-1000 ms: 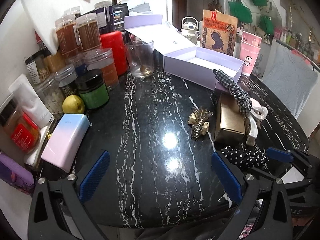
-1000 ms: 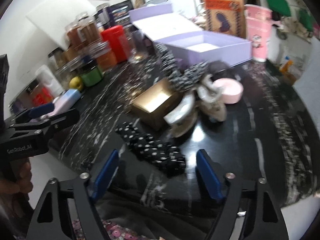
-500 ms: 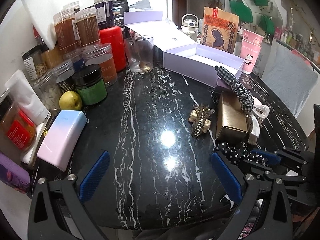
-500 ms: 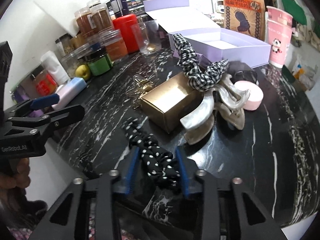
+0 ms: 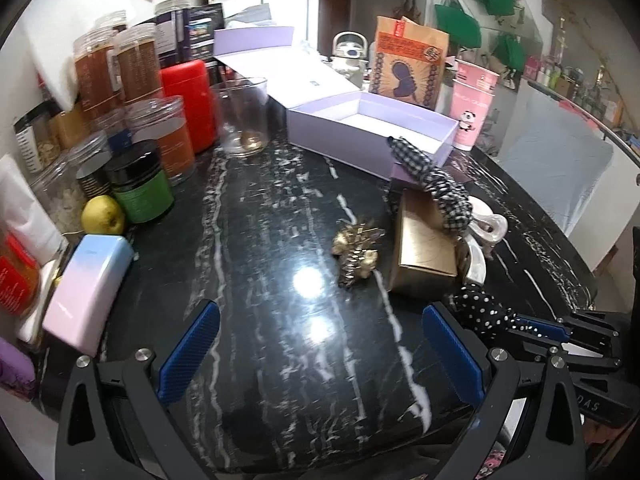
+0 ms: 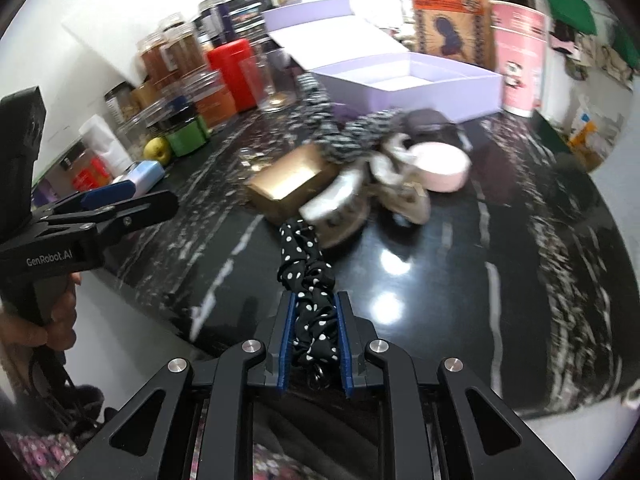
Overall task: Organize rigid objects
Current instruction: 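Grasp the black polka-dot scrunchie with the right tool while the left tool grasps the gold box, then carry the polka-dot scrunchie and gold box into the lavender box with both tools, then open both tools to release the scrunchie and gold box inside the box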
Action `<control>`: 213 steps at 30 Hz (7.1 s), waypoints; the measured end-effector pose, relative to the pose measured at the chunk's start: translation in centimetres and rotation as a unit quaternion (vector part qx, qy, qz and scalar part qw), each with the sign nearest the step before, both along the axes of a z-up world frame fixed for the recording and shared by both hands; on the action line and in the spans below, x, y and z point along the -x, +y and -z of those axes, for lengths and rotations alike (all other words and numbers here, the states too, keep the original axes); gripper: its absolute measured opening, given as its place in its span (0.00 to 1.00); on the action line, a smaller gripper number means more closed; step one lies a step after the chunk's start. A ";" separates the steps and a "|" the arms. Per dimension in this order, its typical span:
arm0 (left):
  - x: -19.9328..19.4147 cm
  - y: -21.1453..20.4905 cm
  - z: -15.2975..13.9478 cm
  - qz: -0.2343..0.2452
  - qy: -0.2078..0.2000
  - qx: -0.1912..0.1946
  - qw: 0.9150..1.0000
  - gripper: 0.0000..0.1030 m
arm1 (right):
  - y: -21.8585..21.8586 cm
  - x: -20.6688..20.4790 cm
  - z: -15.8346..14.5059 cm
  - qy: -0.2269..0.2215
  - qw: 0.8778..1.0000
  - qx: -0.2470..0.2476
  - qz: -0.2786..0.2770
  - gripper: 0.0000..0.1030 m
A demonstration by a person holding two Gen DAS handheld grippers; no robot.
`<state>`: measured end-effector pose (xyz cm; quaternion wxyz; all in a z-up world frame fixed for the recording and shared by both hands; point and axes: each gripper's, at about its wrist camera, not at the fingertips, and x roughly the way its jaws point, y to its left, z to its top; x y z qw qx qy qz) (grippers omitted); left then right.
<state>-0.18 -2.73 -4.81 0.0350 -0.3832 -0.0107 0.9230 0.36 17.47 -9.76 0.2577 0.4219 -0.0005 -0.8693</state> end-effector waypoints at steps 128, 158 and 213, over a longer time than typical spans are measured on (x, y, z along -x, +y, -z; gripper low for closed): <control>23.3 4.9 -10.1 0.147 0.011 -0.007 0.989 0.42 | 0.1 21.1 -11.4 0.074 0.997 -0.008 0.030 0.18; 35.3 6.9 -5.9 0.157 -0.033 0.019 0.987 0.42 | -0.6 33.4 -9.4 0.061 0.996 -0.055 0.033 0.18; 32.0 6.9 -10.6 0.082 -0.008 0.052 0.995 0.69 | 0.0 29.3 -14.6 0.107 0.988 -0.082 0.076 0.50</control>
